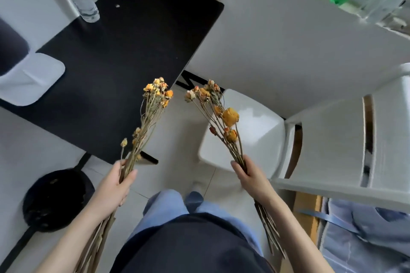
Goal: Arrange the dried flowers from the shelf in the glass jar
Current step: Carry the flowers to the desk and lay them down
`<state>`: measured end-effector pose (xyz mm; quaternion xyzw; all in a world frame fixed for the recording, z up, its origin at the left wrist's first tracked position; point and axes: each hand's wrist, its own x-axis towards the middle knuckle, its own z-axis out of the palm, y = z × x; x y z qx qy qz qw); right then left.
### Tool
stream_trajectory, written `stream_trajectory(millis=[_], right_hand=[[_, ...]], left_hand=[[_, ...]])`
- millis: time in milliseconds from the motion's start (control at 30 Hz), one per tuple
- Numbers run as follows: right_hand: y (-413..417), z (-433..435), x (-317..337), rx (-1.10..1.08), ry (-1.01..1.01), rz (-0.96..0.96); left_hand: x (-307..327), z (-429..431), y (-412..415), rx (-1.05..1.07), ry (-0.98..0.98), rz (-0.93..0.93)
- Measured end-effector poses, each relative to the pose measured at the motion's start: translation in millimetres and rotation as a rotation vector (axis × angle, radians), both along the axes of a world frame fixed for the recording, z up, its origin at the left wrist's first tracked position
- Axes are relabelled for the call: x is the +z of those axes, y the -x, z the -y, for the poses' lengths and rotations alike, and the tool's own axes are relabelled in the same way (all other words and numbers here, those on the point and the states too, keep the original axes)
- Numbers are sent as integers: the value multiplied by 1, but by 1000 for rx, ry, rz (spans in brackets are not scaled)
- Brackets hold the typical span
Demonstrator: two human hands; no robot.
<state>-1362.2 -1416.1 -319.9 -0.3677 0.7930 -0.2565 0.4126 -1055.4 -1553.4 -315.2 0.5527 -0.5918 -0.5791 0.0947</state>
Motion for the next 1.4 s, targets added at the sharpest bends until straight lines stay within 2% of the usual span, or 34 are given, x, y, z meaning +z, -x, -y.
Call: stream_trajectory(millis=[300,500,900,1200,1400], right_hand=[[40,108,-3,150,11,-57],[38,182,-1,184,60,-76],[32,298,16,287,111,-91],[58,412,23,296,167,-65],[97,508,23,397,189,25]], left_hand=[[1,72,23,108,12,8],[-1,132,31,184,-44,-46],[9,215,61,240,-30,-87],[15,311,112,283,13,-119],[12,375,176,467,31,-196]])
